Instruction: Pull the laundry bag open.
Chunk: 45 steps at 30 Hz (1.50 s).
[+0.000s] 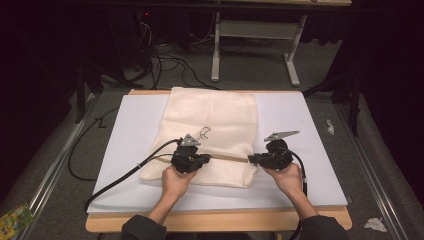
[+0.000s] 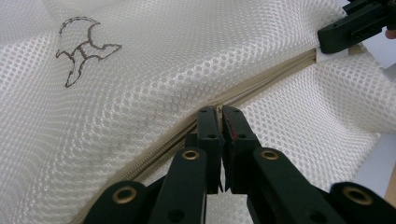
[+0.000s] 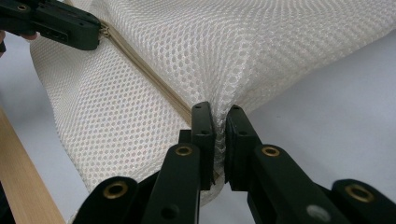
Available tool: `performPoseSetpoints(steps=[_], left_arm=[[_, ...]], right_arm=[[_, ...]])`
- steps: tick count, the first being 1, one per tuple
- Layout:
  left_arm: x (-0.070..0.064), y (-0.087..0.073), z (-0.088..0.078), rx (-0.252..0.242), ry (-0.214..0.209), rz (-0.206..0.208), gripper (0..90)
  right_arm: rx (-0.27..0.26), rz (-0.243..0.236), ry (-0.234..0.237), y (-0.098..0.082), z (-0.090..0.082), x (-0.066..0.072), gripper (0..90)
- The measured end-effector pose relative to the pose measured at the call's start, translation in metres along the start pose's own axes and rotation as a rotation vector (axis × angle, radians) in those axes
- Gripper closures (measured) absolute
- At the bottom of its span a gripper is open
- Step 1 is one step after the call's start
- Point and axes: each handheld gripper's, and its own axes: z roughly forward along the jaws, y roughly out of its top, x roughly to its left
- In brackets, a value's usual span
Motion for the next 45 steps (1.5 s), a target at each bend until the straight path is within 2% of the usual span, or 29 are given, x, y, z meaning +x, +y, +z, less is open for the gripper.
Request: performPoseSetpoints(steps=[29,42,45], left_arm=[[0.009,0.0,-0.012,-0.03,0.016,-0.013,87.2],[0.01,0.0,-0.017,-0.039,0.02,-0.006,87.2],[0.01,-0.001,-0.018,-0.041,0.036,-0.002,87.2]], right_arm=[[-0.006,0.005,-0.008,0.001,-0.004,-0.002,85.5],[-0.007,0.003,-0.011,0.001,-0.003,-0.001,85.5],[-0.007,-0.001,-0.014,0.001,-0.003,-0.001,85.5]])
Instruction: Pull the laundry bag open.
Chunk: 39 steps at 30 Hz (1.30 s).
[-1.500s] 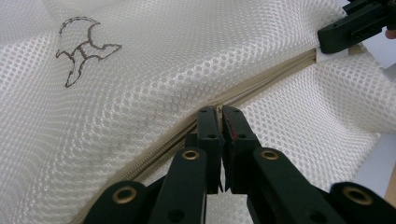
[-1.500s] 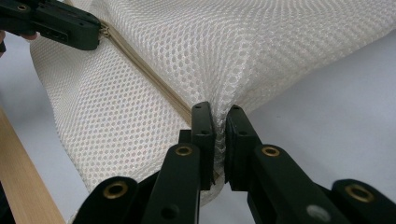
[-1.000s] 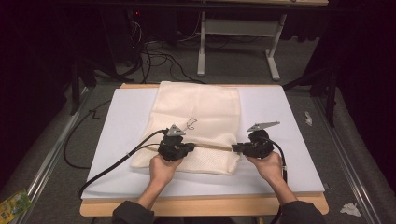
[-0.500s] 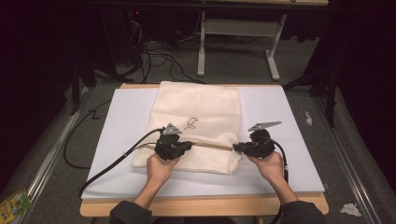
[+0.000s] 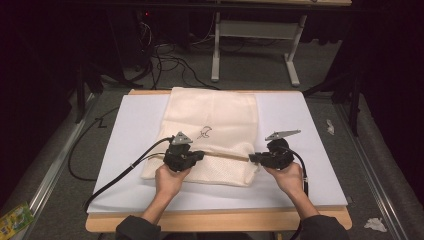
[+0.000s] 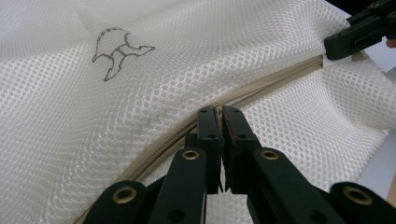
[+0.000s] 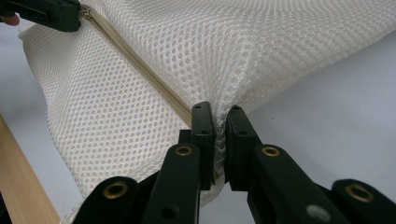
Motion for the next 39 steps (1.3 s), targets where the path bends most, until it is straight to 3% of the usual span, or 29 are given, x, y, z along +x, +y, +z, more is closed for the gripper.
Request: performPoseSetpoints(steps=[9,39], left_arm=[[0.009,-0.003,-0.009,-0.016,0.018,-0.026,87.2],[0.021,-0.01,-0.021,-0.025,0.054,-0.049,87.2]], right_arm=[[0.004,-0.002,-0.012,-0.001,0.0,-0.002,85.5],[0.018,-0.007,-0.027,-0.001,0.001,-0.004,85.5]])
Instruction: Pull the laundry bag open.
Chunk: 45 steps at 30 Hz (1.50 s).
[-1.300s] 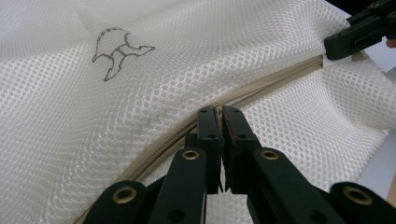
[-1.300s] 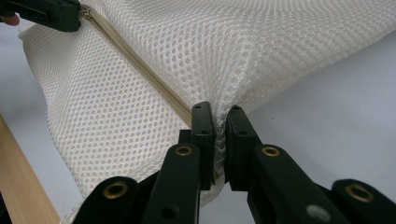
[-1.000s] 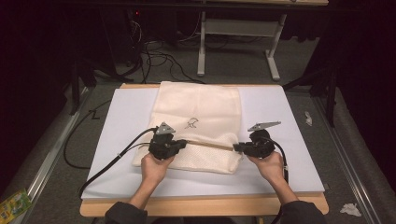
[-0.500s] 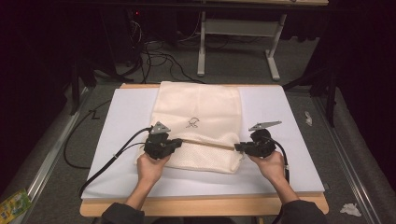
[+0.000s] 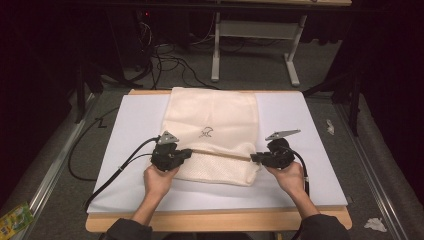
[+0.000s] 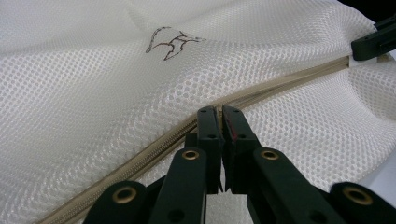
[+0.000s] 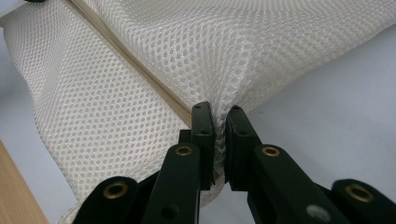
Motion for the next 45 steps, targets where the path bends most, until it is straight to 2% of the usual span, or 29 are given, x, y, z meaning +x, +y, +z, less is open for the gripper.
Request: performPoseSetpoints(steps=[12,20,36,42,45], left_arm=[[0.007,-0.003,-0.005,-0.004,0.007,-0.015,87.2],[0.017,-0.005,-0.014,-0.015,0.028,-0.035,87.2],[0.027,-0.006,-0.025,-0.027,0.059,-0.045,87.2],[0.029,-0.007,-0.027,-0.027,0.058,-0.047,87.2],[0.03,-0.007,-0.029,-0.028,0.072,-0.051,87.2]], right_arm=[[0.001,0.005,-0.001,-0.001,0.0,-0.001,85.5],[0.004,0.016,-0.009,-0.003,-0.001,-0.004,85.5],[0.002,0.028,-0.011,-0.003,-0.002,-0.007,85.5],[-0.004,0.021,-0.015,-0.002,-0.002,-0.006,85.5],[-0.002,0.016,-0.021,-0.001,-0.003,-0.006,85.5]])
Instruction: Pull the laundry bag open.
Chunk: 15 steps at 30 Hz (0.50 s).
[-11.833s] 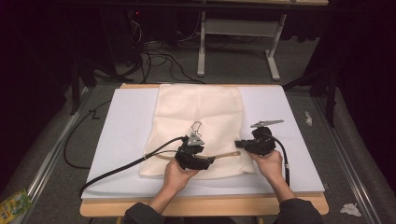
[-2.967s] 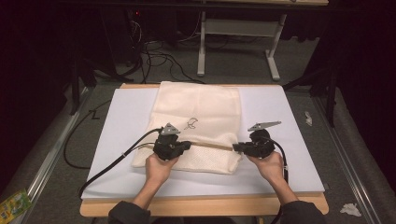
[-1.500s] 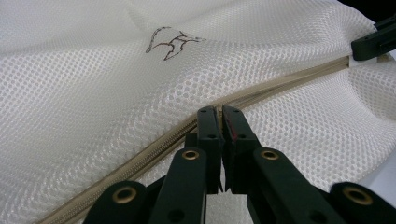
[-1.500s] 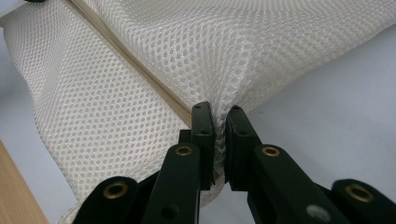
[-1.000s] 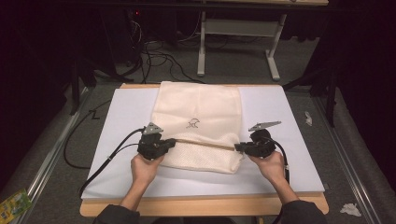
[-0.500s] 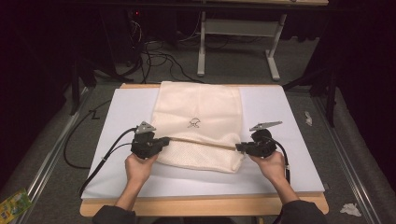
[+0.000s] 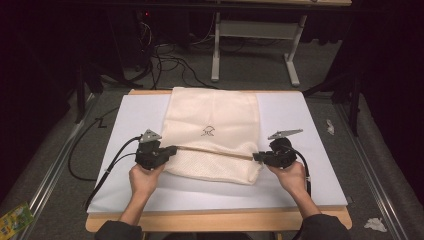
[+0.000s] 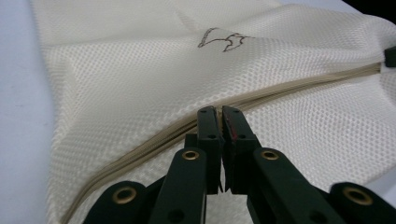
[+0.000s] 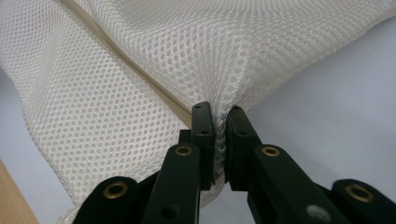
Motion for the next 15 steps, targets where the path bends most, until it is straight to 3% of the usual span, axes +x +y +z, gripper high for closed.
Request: performPoseSetpoints(steps=[15], left_arm=[[0.0059,-0.0002,-0.0067,-0.011,0.015,-0.009,87.2]], right_arm=[[0.002,0.007,-0.003,0.0008,-0.0014,0.0001,85.5]])
